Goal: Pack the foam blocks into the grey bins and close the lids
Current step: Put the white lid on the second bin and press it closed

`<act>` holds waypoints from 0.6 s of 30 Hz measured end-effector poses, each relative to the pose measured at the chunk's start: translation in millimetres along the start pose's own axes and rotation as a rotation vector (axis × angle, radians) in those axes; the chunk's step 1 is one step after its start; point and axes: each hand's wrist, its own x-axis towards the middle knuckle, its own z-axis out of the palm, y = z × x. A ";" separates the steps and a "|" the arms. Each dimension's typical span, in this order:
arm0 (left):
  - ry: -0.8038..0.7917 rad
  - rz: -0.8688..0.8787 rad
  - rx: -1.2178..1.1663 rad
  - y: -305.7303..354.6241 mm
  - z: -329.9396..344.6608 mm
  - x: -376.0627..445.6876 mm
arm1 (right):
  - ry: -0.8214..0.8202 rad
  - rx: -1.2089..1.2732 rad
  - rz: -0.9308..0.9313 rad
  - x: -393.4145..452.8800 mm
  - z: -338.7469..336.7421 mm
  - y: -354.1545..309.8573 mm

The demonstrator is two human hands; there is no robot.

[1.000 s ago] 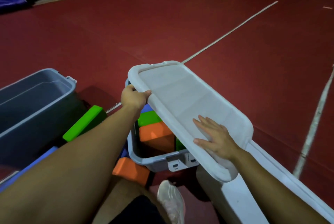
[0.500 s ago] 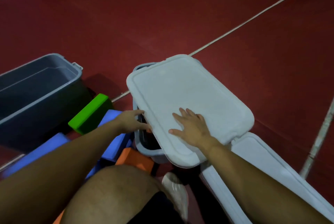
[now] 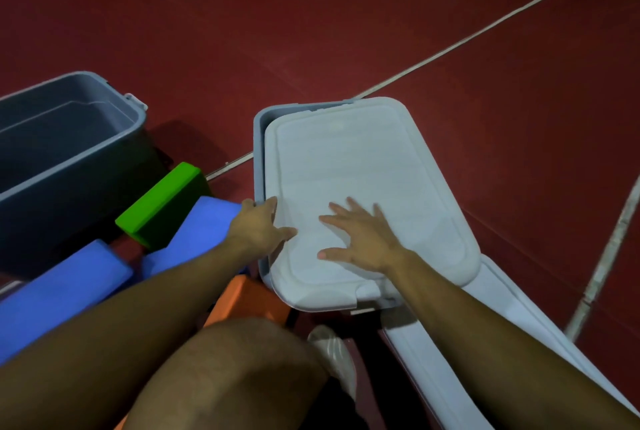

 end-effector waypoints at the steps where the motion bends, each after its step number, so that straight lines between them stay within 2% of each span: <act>1: 0.015 -0.011 -0.014 -1.7 1.7 -0.6 | 0.019 -0.066 0.079 0.5 -0.7 2.4; 3: 0.021 -0.040 -0.051 -5.2 4.7 -2.9 | 0.086 -0.108 0.238 -0.6 -0.7 12.1; 5: 0.012 -0.041 -0.058 -6.2 6.0 -5.8 | 0.148 -0.126 0.295 -5.8 4.5 24.1; 9: 0.013 -0.052 -0.182 -5.4 8.7 -5.9 | 0.190 -0.173 0.278 -10.8 13.3 29.3; 15: 0.142 -0.095 -0.533 -7.5 13.5 -9.3 | 0.276 -0.063 0.221 -1.8 13.6 20.5; 18: 0.191 -0.088 -0.635 -7.3 12.4 -13.0 | 0.274 -0.095 0.174 4.3 17.2 14.6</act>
